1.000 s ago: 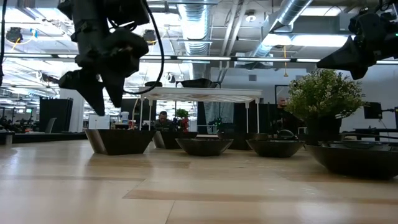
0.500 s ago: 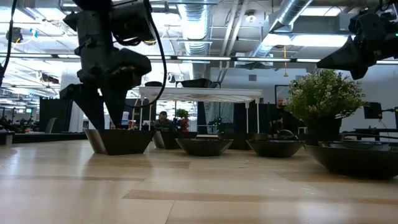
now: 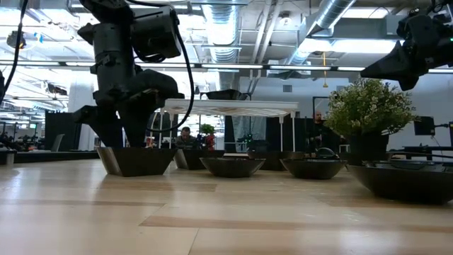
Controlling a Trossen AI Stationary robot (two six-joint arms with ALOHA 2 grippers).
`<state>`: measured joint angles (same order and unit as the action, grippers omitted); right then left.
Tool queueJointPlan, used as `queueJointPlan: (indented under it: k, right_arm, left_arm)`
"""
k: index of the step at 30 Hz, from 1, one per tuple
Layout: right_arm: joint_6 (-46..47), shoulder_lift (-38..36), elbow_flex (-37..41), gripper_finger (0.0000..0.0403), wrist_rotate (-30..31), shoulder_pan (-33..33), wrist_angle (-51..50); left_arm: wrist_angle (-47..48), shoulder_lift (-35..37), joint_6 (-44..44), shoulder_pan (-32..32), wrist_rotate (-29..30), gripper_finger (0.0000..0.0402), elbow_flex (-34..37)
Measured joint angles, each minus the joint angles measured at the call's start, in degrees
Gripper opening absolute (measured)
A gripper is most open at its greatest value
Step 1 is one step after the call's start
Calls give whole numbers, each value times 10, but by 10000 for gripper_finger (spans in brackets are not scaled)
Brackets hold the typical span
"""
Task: Pick & Place Mini shaped plates
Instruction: Stack the black distorted square plate on top of the black distorted square plate on the shelf
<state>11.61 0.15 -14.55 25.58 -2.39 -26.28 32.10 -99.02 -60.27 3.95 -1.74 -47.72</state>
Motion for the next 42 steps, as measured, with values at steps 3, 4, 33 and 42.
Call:
queueJointPlan:
  k: [3,4,33,42]
  right_arm:
    - [0,0,0,1,0,0,0]
    - [0,0,0,1,0,0,0]
    - [0,0,0,1,0,0,0]
    - [0,0,0,1,0,0,0]
  left_arm:
    - [-1,0,1,0,2,179,0]
    - [-1,0,7,0,3,172,0]
    - [-8,2,35,-3,3,9,-1]
    - [-4,94,143,-53,-56,6,-1]
